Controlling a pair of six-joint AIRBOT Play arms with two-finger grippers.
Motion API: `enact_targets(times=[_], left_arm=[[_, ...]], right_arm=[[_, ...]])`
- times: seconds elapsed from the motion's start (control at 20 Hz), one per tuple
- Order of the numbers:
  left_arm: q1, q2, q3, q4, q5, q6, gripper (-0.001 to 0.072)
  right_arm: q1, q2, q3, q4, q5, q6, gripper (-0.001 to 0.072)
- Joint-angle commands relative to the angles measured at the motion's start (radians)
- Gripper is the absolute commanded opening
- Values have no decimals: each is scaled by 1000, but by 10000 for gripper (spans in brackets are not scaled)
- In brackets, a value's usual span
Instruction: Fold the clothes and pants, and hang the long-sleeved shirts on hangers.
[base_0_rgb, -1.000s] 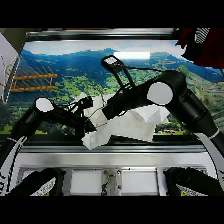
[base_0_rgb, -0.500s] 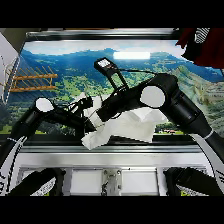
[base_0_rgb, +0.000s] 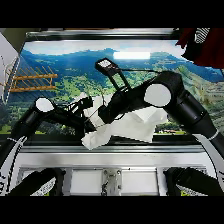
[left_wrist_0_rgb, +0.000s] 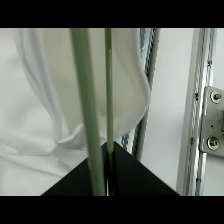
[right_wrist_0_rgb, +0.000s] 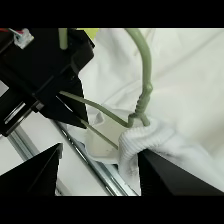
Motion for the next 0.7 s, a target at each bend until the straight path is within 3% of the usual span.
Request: enact_targets(times=[0.0,0.25,0.5,0.65], left_arm=[[0,0,0,1,0,-1,13],[0,0,0,1,0,-1,13],[0,0,0,1,-1,-1,13],[0,0,0,1,0,-1,13]], right_arm=[[-40,3,61,8,149,0,513],[-130,3,131,117,263,-89,513],[-268,2,131,347,299,-287,514],[-367,2,130,453,299,-294,512]])
